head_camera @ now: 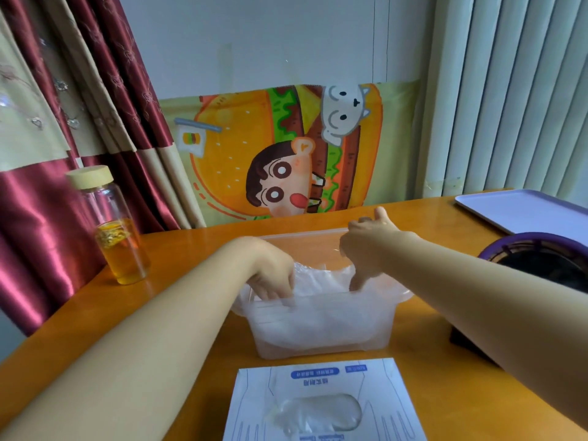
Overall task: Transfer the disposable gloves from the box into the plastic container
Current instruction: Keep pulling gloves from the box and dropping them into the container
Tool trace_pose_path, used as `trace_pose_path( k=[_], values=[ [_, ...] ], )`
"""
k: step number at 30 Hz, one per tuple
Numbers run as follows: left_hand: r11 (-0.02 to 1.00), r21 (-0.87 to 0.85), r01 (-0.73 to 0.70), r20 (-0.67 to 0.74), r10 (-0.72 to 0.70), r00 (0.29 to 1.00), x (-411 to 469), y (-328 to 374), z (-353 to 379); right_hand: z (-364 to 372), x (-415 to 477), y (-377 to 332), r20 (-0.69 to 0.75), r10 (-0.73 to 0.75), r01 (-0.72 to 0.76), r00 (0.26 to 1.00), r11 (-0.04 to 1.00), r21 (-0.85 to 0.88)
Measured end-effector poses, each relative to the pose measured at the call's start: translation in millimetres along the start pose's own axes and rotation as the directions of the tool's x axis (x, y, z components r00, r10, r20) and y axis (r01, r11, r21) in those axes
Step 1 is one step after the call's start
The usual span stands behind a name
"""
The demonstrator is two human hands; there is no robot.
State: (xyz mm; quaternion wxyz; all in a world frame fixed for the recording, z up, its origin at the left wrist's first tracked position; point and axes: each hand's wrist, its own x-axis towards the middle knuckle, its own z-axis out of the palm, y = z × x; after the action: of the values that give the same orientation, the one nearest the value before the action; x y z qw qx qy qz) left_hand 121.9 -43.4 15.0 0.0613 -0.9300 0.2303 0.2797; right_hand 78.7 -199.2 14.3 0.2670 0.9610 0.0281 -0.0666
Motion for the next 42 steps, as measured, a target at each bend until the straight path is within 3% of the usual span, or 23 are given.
trace_pose_path(
  k=[3, 5, 8, 10, 13, 15, 17, 21, 29, 36, 39, 42],
  values=[
    [0.991, -0.121, -0.060, -0.121, 0.045, 0.992, -23.0, -7.4, -6.0, -10.0, -24.0, 1.8, -0.311, -0.025, 0.097, 0.950, 0.971, 0.217],
    [0.985, -0.108, -0.133, -0.317, 0.092, 0.944, -40.0, -12.0, -0.9, -18.2, -43.4, -0.5, -0.454, -0.045, 0.254, 0.890, 0.876, 0.410],
    [0.854, -0.361, -0.375, -0.532, 0.142, 0.835, -68.5, -15.0, 32.0, -23.6, -80.7, -13.6, -0.495, -0.199, 0.448, 0.846, 0.769, 0.456],
    [0.718, -0.488, -0.496, -0.568, 0.171, 0.805, -86.0, -13.2, 60.2, -15.9, -100.2, -27.6, -0.388, -0.358, 0.516, 0.849, 0.722, 0.462],
    [0.672, -0.537, -0.510, -0.544, 0.186, 0.818, -96.3, -12.7, 96.8, 12.3, -112.7, -50.4, -0.208, -0.512, 0.549, 0.834, 0.728, 0.411],
    [0.769, -0.480, -0.422, -0.453, 0.195, 0.870, -97.2, -13.9, 112.8, 25.8, -113.6, -61.1, -0.158, -0.537, 0.552, 0.829, 0.736, 0.392],
    [0.897, -0.312, -0.313, -0.313, 0.214, 0.925, -95.4, -14.8, 124.3, 32.8, -111.9, -67.9, -0.160, -0.535, 0.551, 0.829, 0.737, 0.391],
    [0.948, -0.163, -0.272, -0.143, 0.250, 0.958, -91.0, -10.9, 134.9, 45.1, -103.8, -79.2, -0.209, -0.530, 0.568, 0.822, 0.734, 0.372],
    [0.961, -0.115, -0.252, -0.130, 0.237, 0.963, -91.5, -10.0, 136.1, 60.8, -98.5, -89.0, -0.450, -0.459, 0.636, 0.766, 0.642, 0.427],
    [0.946, -0.153, -0.284, -0.163, 0.259, 0.952, -91.5, -9.6, 137.9, 43.9, -102.9, -85.3, -0.608, -0.358, 0.650, 0.709, 0.667, 0.365],
    [0.963, -0.119, -0.243, -0.157, 0.224, 0.962, -93.3, -7.0, 136.6, 30.8, -102.3, -98.9, -0.620, -0.373, 0.666, 0.691, 0.661, 0.345],
    [0.961, -0.129, -0.246, -0.161, 0.224, 0.961, -93.0, -7.7, 137.4, 27.1, -101.7, -98.1, -0.559, -0.376, 0.637, 0.739, 0.660, 0.398]
  ],
)
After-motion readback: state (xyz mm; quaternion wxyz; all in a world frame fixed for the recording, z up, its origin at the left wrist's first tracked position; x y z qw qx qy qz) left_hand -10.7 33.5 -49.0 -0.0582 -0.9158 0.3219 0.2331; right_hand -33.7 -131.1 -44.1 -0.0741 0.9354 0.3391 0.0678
